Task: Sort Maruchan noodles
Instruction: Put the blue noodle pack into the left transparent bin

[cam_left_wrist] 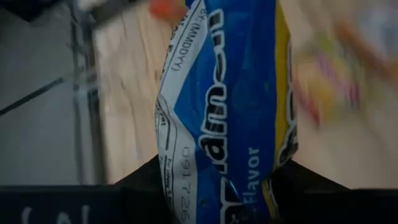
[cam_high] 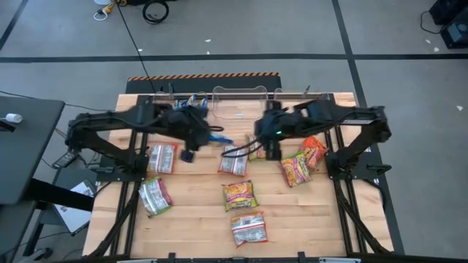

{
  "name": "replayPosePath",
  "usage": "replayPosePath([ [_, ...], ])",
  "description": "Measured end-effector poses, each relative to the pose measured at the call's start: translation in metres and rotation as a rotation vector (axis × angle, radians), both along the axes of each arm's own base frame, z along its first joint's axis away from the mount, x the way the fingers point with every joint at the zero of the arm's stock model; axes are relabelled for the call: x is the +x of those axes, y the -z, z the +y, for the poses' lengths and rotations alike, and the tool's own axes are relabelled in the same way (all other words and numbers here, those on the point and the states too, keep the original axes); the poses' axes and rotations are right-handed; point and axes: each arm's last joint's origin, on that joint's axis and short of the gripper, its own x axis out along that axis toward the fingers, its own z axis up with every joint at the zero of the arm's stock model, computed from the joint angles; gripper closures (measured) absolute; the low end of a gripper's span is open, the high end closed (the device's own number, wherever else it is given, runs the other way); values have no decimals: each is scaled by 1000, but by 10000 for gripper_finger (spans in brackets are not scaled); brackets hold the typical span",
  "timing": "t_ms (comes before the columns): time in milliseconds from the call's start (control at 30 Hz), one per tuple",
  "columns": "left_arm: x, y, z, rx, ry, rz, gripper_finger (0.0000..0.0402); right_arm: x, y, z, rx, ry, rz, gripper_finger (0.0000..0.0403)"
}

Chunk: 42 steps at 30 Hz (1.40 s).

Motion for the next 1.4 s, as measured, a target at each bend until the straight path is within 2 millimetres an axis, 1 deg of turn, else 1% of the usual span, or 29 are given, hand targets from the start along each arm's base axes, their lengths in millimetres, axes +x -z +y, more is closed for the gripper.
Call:
replayPosePath([
  [67, -16, -7, 9, 70, 29, 137, 244, -13, -7, -1, 31, 39, -11, 120],
  [133, -35, -5, 21, 138, 54, 336, 244, -24, -13, -3, 59, 78, -33, 119],
  [200, -48, -1, 35, 220, 94, 495, 244, -33, -18, -4, 70, 126, -55, 120],
  [233, -52, 3, 44, 236, 116, 551, 244, -36, -20, -5, 68, 156, -70, 122],
  [300, -59, 9, 63, 254, 125, 585, 244, -39, -22, -7, 57, 214, -98, 125],
  [367, -68, 17, 81, 327, 105, 663, 244, -41, -24, -8, 38, 252, -120, 128],
  [433, -78, 29, 99, 364, 85, 784, 244, -42, -25, -9, 17, 265, -129, 128],
  [533, -96, 51, 123, 344, 101, 934, 244, -39, -24, -13, -2, 281, -126, 129],
  [633, -112, 78, 144, 339, 158, 1070, 244, -36, -22, -20, -12, 294, -115, 129],
  [700, -116, 95, 156, 395, 212, 1127, 244, -35, -22, -26, -18, 308, -113, 129],
  [800, -112, 114, 170, 490, 258, 1087, 244, -35, -23, -35, -26, 330, -121, 129],
  [867, -109, 121, 174, 519, 302, 1037, 244, -35, -23, -39, -25, 345, -120, 129],
  [967, -105, 132, 174, 468, 372, 998, 244, -35, -23, -42, -25, 356, -120, 129],
  [1067, -107, 144, 174, 418, 402, 1023, 244, -35, -23, -42, -19, 360, -123, 129],
  [1200, -111, 153, 178, 365, 431, 1047, 244, -35, -22, -36, 9, 351, -130, 129],
  [1400, -107, 163, 179, 263, 456, 946, 244, -34, -22, -27, 43, 326, -135, 129],
])
